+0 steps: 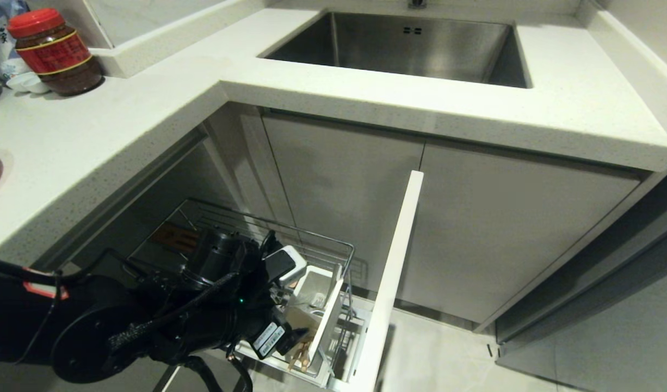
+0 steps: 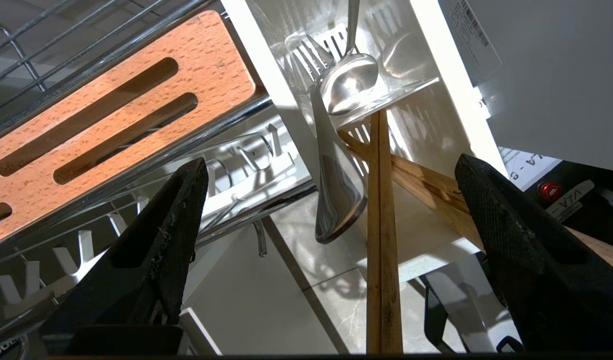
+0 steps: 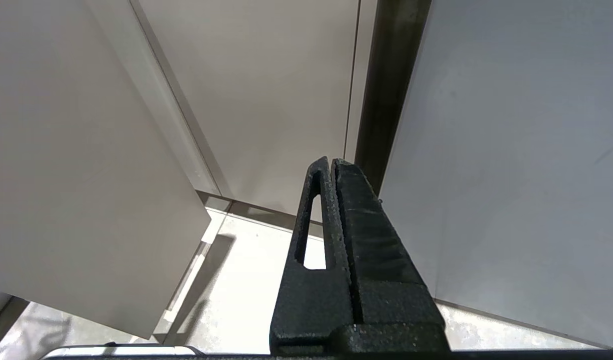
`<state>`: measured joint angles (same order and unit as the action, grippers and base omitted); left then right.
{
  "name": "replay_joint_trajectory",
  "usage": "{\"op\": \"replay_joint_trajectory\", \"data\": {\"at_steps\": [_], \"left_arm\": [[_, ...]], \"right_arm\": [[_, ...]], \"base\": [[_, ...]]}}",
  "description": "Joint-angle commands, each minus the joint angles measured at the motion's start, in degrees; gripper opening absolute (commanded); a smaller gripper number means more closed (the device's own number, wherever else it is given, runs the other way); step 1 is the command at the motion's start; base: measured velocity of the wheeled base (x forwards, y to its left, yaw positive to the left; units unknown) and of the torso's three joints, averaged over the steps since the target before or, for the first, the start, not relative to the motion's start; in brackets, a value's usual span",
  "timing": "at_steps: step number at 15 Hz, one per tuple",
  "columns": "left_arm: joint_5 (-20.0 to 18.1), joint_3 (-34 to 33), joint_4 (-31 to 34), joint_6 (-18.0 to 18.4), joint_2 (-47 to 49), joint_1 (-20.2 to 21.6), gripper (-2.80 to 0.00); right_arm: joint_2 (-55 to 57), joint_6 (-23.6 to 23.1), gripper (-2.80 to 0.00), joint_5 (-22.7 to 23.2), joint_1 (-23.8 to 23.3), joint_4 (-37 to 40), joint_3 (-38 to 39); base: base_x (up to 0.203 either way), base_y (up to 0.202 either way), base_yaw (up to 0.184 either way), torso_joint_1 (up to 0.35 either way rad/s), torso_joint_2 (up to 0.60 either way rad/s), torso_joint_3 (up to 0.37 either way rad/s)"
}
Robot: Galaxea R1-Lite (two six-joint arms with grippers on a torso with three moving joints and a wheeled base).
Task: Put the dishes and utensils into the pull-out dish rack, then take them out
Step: Take the fork out of the cupboard
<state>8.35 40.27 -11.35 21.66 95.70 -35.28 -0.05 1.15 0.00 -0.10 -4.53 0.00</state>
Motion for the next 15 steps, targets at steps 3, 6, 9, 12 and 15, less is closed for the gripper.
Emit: {"op": "replay_joint_trajectory", "data": {"at_steps": [3,6,9,12,15], "left_arm": [[0.1,-0.1,-0.3,0.1,-0.1,0.0,-2.80],[0.1,0.0,-0.3,0.1,-0.1,0.0,-2.80],[0.1,0.0,-0.3,0.1,-0.1,0.0,-2.80],[0.1,0.0,-0.3,0.1,-0.1,0.0,-2.80],[0.1,0.0,-0.4,0.1,-0.3,-0.1,-2.80]], "right_arm": [[0.0,0.0,-2.80,0.0,0.0,0.0,1.5],[0.0,0.0,-2.80,-0.1,0.0,0.0,1.5],[0.0,0.0,-2.80,0.0,0.0,0.0,1.5],[0.0,0.0,-2.80,0.0,0.0,0.0,1.5],[0.0,0.0,-2.80,0.0,0.0,0.0,1.5]], "base": [[0.000,0.000,0.000,0.000,0.00,0.000],[0.000,0.000,0.000,0.000,0.00,0.000],[0.000,0.000,0.000,0.000,0.00,0.000],[0.000,0.000,0.000,0.000,0.00,0.000],[0.000,0.000,0.000,0.000,0.00,0.000]]}}
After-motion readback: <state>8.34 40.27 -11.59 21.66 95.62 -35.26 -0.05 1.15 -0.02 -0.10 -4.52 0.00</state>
